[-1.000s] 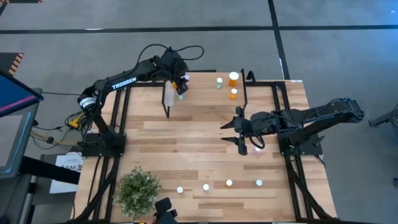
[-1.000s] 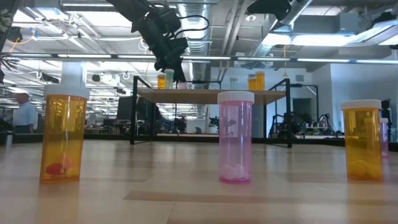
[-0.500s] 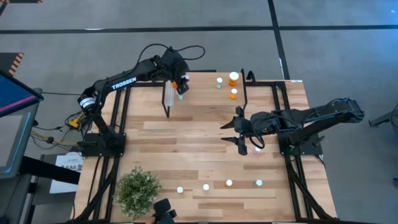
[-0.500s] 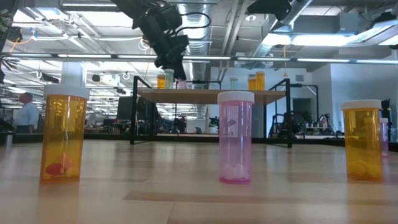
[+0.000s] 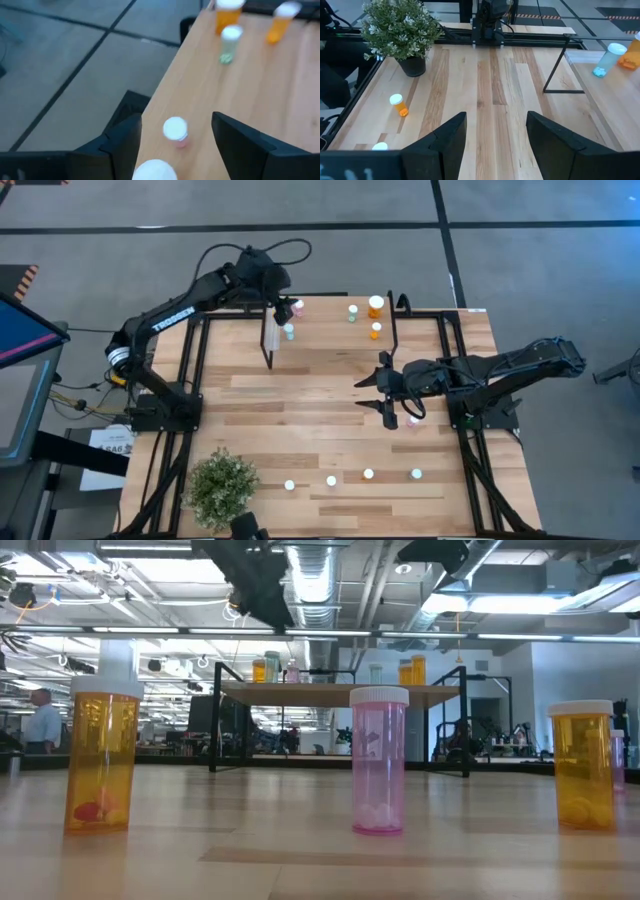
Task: Pick and place medicine bottles onto shelf by color
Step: Put the pink pill bottle on the shelf
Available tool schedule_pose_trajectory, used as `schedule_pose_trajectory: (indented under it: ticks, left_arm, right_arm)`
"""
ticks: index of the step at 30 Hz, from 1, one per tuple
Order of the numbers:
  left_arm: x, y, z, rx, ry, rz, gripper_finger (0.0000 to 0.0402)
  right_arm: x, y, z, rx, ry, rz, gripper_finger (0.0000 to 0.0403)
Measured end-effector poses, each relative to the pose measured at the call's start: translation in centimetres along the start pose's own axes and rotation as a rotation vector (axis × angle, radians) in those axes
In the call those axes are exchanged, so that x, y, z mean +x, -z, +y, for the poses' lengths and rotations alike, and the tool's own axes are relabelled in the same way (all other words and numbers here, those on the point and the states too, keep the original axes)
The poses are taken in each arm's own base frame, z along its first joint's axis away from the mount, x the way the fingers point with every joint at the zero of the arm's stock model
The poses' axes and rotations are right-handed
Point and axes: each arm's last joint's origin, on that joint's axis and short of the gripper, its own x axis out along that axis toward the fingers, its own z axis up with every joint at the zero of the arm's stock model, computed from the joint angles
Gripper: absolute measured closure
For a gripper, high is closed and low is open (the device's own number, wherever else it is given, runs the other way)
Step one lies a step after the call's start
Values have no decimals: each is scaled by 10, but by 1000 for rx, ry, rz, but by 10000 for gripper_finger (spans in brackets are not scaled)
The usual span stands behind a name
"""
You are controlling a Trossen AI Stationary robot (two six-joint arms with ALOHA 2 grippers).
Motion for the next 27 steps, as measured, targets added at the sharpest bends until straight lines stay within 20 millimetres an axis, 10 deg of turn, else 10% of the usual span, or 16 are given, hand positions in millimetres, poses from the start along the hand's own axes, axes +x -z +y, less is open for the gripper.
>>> schedule_pose_trajectory:
  ticks: [11,27]
  left_arm:
    - [-47,2,-36,44,113,-203,170]
    - [-93,71,-103,23,315,-468,170]
  right_arm:
    - [0,0,2,0,-9,-1,175]
    - [-1,0,4,13,-13,1,175]
